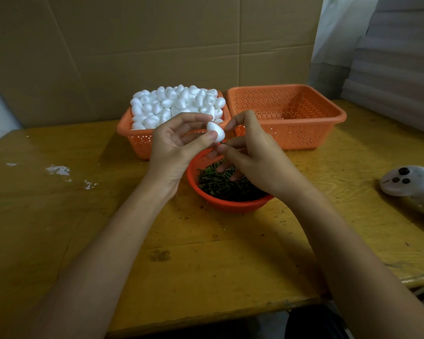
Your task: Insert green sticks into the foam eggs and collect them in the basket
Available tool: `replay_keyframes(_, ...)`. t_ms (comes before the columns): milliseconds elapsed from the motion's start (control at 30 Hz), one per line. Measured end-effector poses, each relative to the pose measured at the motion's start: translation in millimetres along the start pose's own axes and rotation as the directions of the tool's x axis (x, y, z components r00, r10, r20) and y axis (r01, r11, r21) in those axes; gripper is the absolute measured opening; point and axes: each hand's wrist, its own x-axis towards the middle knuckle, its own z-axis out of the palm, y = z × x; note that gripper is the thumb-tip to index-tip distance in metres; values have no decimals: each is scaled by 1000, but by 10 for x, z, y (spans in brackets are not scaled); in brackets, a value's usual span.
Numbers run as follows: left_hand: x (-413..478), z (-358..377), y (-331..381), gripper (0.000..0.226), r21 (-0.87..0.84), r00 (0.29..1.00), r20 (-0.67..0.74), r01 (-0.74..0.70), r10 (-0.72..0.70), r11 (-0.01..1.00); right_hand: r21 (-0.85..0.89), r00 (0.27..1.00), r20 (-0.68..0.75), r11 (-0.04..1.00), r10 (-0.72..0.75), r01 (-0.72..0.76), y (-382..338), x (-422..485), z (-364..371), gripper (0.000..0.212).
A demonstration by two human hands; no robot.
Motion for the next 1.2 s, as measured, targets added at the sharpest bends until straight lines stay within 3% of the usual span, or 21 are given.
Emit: replay_keyframes(1200, -8, 1, 21, 28, 28, 1000, -7, 18, -18, 999, -16, 999, -39, 1000, -27, 27, 2, 1, -3, 27)
